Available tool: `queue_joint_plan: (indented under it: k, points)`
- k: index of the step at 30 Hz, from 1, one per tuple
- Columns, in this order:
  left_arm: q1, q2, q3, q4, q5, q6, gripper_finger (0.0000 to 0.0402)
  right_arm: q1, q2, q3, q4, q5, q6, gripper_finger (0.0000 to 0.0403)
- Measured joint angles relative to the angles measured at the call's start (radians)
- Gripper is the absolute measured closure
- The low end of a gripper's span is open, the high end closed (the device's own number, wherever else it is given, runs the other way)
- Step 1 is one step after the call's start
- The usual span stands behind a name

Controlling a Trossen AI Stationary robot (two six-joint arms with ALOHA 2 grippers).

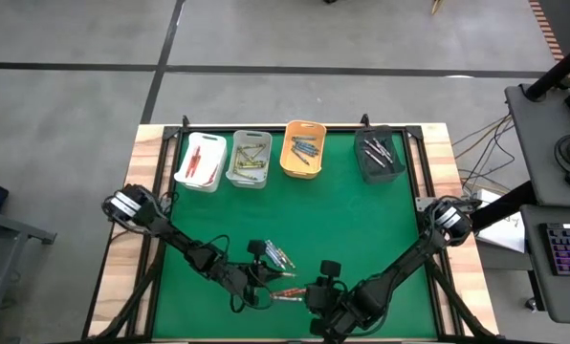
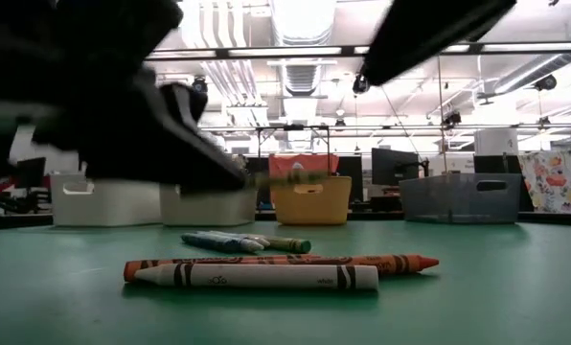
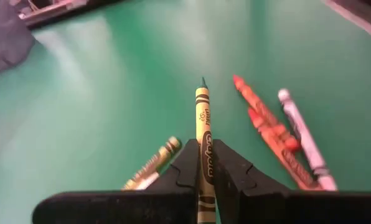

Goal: Sort crayons
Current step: Put the green crayon into the gray bin

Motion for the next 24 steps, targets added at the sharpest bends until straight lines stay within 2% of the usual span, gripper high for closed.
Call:
queue_joint_plan:
  k: [8,12,15,19,22,24]
  points:
    - [-0.002,-0.177,-0.048,0.029,-0.003,0.046,0.0401,0.011,0.000,-0.147,0.128,0.008,-0.030,0.0284]
    - [-0.011,-0.280,-0.103,0.141,0.000,0.093,0.0401,0.011,0.000,-0.240,0.308,0.093,-0.090,0.0284]
    - [-0.016,-0.329,-0.149,0.286,0.018,0.136,0.0401,-0.003,0.000,-0.295,0.524,0.188,-0.230,0.0284]
    - [-0.022,-0.363,-0.207,0.464,0.061,0.174,0.0401,-0.032,0.000,-0.341,0.884,0.266,-0.519,0.0284]
    - [-0.027,-0.374,-0.228,0.561,0.062,0.202,0.0401,-0.058,0.000,-0.374,1.281,0.280,-0.842,0.0284]
    - [-0.031,-0.389,-0.230,0.599,0.074,0.230,0.0401,-0.076,0.000,-0.407,1.561,0.242,-1.041,0.0284]
